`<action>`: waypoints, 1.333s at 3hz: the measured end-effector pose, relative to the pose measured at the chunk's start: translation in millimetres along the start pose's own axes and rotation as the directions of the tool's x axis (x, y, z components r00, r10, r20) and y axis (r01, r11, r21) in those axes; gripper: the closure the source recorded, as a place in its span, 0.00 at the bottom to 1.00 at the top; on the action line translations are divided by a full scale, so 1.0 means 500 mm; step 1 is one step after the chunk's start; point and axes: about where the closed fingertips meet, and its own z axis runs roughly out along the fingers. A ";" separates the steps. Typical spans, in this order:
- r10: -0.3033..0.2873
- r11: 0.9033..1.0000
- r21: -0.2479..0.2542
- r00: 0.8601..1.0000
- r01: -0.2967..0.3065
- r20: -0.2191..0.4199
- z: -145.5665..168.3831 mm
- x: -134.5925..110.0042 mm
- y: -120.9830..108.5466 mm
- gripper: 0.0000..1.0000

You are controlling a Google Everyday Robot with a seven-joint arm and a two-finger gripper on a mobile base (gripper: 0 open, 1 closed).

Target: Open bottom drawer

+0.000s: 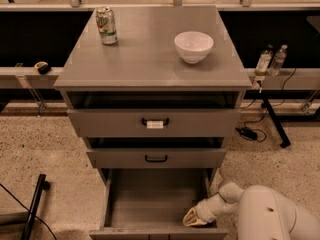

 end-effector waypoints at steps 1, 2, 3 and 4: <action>0.006 1.000 -0.008 1.000 -0.006 0.008 -0.004 -0.001 0.006 1.00; -0.001 1.000 -0.001 1.000 0.001 0.008 -0.010 -0.003 -0.002 1.00; -0.016 0.984 0.178 0.994 -0.003 0.107 -0.069 -0.055 0.011 1.00; -0.024 0.923 0.379 0.977 -0.060 0.212 -0.139 -0.080 0.019 1.00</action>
Offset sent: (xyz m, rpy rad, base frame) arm -0.0698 -0.0159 0.0522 0.0938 0.0294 -0.0169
